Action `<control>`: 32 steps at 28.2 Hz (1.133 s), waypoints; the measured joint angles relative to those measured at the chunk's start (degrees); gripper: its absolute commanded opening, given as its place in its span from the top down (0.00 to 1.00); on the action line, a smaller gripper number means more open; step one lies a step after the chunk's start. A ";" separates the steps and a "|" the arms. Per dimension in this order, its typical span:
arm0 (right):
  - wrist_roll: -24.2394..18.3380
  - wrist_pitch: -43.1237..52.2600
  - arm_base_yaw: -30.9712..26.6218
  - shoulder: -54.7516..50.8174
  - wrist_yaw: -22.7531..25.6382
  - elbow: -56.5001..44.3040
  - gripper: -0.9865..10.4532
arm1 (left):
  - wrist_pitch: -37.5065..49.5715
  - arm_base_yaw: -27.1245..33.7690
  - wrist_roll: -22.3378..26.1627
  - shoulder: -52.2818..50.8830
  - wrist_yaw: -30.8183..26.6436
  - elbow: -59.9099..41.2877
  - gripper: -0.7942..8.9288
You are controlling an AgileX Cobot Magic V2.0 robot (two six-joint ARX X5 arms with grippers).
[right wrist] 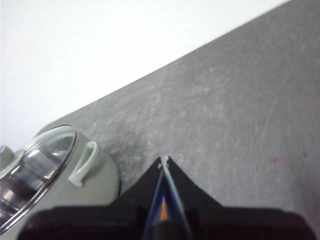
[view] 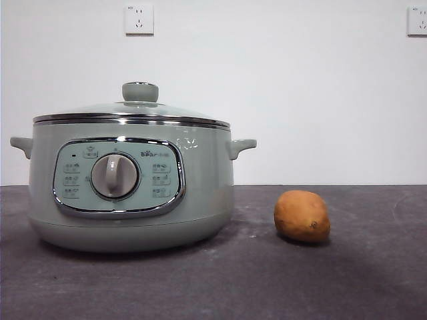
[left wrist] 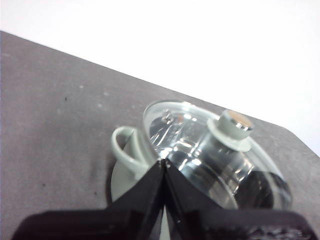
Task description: Pick up the potato,open the lid,put the potato in the pot,close the lid
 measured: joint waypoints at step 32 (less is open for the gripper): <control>-17.88 -23.06 0.87 44.28 -11.98 40.92 0.47 | -9.97 -2.03 13.79 41.27 16.24 33.59 0.59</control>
